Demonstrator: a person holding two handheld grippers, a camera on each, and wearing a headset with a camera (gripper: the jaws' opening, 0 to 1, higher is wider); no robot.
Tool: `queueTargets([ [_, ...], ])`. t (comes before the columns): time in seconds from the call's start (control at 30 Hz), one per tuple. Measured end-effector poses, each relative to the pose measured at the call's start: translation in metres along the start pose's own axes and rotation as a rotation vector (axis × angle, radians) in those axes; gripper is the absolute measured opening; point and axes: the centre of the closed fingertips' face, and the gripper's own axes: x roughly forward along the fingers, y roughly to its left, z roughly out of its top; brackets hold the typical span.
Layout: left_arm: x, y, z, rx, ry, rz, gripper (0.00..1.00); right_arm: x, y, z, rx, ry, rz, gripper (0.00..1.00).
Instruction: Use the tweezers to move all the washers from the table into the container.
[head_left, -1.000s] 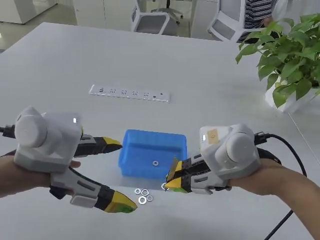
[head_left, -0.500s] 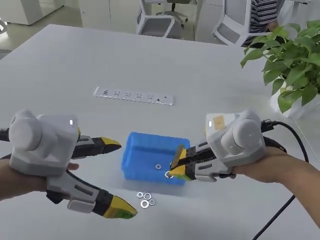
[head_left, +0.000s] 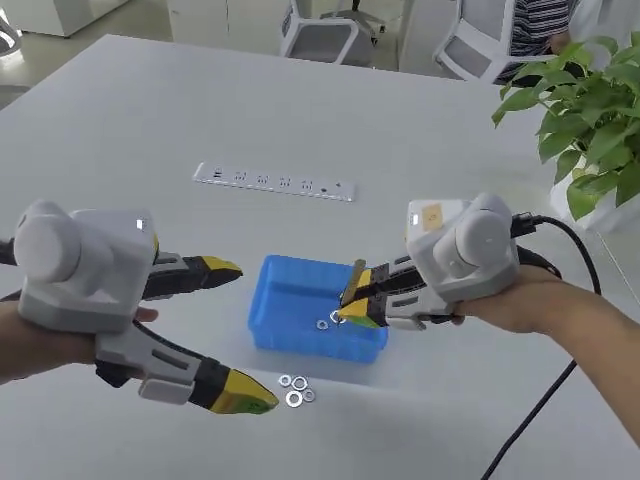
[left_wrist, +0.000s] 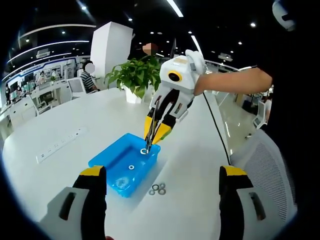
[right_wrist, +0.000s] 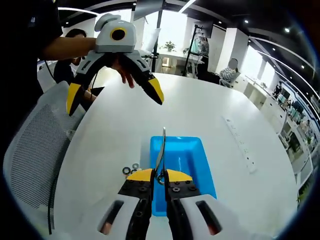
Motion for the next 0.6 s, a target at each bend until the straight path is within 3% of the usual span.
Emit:
queueTargets([
  [0.6, 0.006, 0.017, 0.007, 0.002, -0.029, 0.017, 0.98, 0.021, -0.018, -0.031, 0.000, 0.034, -0.001, 0.09],
])
